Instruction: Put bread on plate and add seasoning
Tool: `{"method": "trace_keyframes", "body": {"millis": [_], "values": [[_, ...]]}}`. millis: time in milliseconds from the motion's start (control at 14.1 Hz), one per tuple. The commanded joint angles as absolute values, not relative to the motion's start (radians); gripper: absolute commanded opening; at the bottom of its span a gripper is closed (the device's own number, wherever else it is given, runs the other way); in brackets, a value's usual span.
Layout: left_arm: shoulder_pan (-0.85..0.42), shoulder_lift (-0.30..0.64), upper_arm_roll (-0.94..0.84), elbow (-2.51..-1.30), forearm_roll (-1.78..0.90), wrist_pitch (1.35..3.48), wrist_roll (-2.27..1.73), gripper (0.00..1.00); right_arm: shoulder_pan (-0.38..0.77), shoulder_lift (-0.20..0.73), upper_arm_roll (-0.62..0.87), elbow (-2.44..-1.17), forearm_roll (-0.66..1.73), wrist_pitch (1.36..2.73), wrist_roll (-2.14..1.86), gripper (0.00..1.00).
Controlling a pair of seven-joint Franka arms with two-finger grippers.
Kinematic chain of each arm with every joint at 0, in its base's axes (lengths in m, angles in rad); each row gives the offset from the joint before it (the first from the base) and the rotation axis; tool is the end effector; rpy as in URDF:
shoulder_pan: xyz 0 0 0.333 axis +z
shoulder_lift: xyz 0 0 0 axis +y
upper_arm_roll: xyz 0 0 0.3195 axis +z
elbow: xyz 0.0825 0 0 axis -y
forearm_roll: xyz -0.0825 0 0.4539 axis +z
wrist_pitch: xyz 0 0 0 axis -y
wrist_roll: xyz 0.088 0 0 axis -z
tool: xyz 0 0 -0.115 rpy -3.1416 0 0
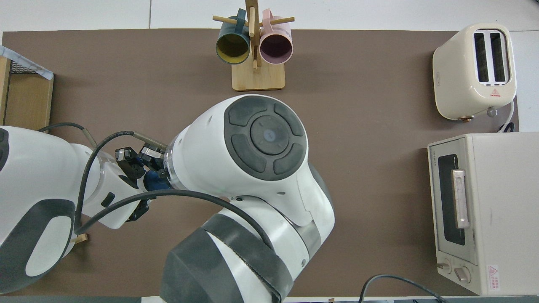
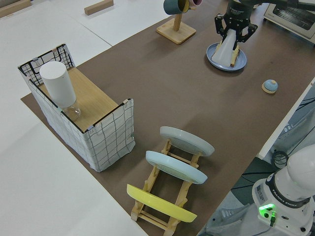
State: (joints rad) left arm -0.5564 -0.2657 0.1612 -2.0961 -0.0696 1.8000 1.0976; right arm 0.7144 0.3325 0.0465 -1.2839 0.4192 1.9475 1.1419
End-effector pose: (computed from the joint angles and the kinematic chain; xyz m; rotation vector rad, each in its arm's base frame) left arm 0.4982 -0.2101 0.5071 2.2331 -2.0433 0.0082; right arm 0.5338 0.5420 0.5968 -2.5463 0.6184 0.2115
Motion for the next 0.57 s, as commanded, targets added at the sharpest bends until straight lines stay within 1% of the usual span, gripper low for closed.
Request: {"method": "trace_keyframes", "body": {"millis": [0,141,495], "values": [[-0.565,-0.305,0.152,-2.138,-0.057,1.822,1.077,0.0,0.706,0.344,0.049,-1.264,0.417,1.945,1.17,0.0],[-0.565,-0.307,0.149,-2.138,-0.037,1.822,1.055,0.0,0.698,0.347,0.048,-1.261,0.423,1.941,1.169,0.0],[-0.565,-0.308,0.141,-2.14,-0.017,1.818,1.051,0.0,0.577,0.334,0.041,-1.261,0.584,1.948,1.17,0.0]]}}
